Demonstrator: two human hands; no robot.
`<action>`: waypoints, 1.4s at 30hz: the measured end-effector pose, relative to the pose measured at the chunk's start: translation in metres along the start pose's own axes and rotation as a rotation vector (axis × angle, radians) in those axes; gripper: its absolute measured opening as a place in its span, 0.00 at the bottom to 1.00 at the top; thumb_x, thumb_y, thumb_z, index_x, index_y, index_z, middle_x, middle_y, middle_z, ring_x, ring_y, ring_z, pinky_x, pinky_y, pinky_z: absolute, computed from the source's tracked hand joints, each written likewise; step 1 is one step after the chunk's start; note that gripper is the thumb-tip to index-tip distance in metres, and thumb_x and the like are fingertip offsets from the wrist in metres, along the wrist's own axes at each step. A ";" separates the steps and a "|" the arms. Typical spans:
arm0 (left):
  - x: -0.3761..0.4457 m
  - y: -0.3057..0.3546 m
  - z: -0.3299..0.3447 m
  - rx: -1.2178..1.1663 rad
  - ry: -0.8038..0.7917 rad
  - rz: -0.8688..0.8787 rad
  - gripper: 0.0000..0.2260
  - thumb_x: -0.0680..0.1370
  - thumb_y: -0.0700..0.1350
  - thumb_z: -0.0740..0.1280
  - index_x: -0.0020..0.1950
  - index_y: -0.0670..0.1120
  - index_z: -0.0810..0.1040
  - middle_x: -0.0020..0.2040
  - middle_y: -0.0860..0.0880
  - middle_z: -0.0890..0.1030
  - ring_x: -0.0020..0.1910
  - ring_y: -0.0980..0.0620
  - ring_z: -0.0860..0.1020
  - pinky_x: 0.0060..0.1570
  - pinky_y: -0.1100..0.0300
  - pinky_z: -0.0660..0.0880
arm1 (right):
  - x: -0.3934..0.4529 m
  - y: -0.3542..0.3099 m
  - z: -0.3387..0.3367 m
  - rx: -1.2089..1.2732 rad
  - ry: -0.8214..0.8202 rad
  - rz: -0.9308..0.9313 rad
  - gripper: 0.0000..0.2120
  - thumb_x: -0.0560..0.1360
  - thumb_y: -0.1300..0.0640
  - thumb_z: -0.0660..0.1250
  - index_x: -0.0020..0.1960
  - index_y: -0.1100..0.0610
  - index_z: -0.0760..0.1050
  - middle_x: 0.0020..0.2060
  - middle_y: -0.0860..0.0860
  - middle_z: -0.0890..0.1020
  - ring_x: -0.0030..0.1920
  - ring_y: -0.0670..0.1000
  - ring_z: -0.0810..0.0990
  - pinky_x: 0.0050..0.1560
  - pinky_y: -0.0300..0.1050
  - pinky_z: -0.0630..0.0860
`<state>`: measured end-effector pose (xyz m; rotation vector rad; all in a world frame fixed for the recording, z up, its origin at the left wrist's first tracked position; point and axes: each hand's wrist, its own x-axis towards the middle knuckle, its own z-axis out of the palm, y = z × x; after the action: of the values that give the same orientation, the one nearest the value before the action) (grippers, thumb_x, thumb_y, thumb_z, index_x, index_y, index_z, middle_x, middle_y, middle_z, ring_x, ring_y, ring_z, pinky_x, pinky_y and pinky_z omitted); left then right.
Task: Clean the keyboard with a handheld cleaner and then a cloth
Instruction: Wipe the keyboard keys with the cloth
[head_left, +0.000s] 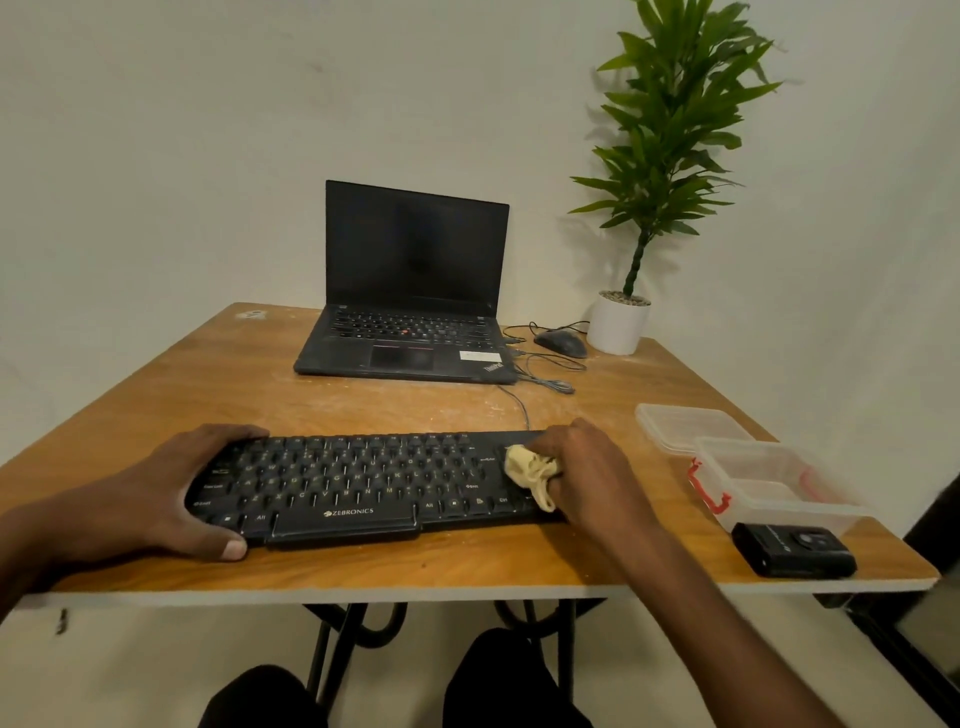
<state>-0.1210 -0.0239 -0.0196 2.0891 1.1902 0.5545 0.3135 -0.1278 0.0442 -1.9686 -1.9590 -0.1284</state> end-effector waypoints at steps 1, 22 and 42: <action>-0.001 0.001 0.001 0.005 0.007 -0.004 0.54 0.52 0.69 0.86 0.74 0.74 0.65 0.71 0.63 0.69 0.67 0.55 0.72 0.63 0.46 0.75 | 0.001 0.007 -0.002 -0.022 0.008 0.025 0.22 0.73 0.63 0.73 0.64 0.48 0.79 0.52 0.49 0.79 0.49 0.48 0.74 0.43 0.39 0.72; -0.008 0.014 0.000 0.012 -0.017 -0.039 0.53 0.53 0.70 0.85 0.74 0.74 0.63 0.71 0.63 0.68 0.67 0.55 0.72 0.65 0.46 0.76 | -0.039 0.026 -0.012 -0.006 0.224 0.298 0.24 0.70 0.66 0.75 0.64 0.50 0.80 0.54 0.50 0.84 0.49 0.50 0.79 0.45 0.46 0.78; -0.022 0.057 0.004 0.068 -0.066 -0.083 0.53 0.56 0.71 0.80 0.76 0.69 0.57 0.69 0.71 0.61 0.67 0.64 0.67 0.58 0.66 0.69 | -0.055 -0.151 0.030 0.394 0.038 -0.229 0.25 0.71 0.64 0.73 0.65 0.47 0.78 0.60 0.41 0.79 0.60 0.42 0.72 0.61 0.37 0.71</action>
<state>-0.0959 -0.0647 0.0178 2.0869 1.2673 0.4084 0.1580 -0.1745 0.0271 -1.4824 -1.9979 0.1507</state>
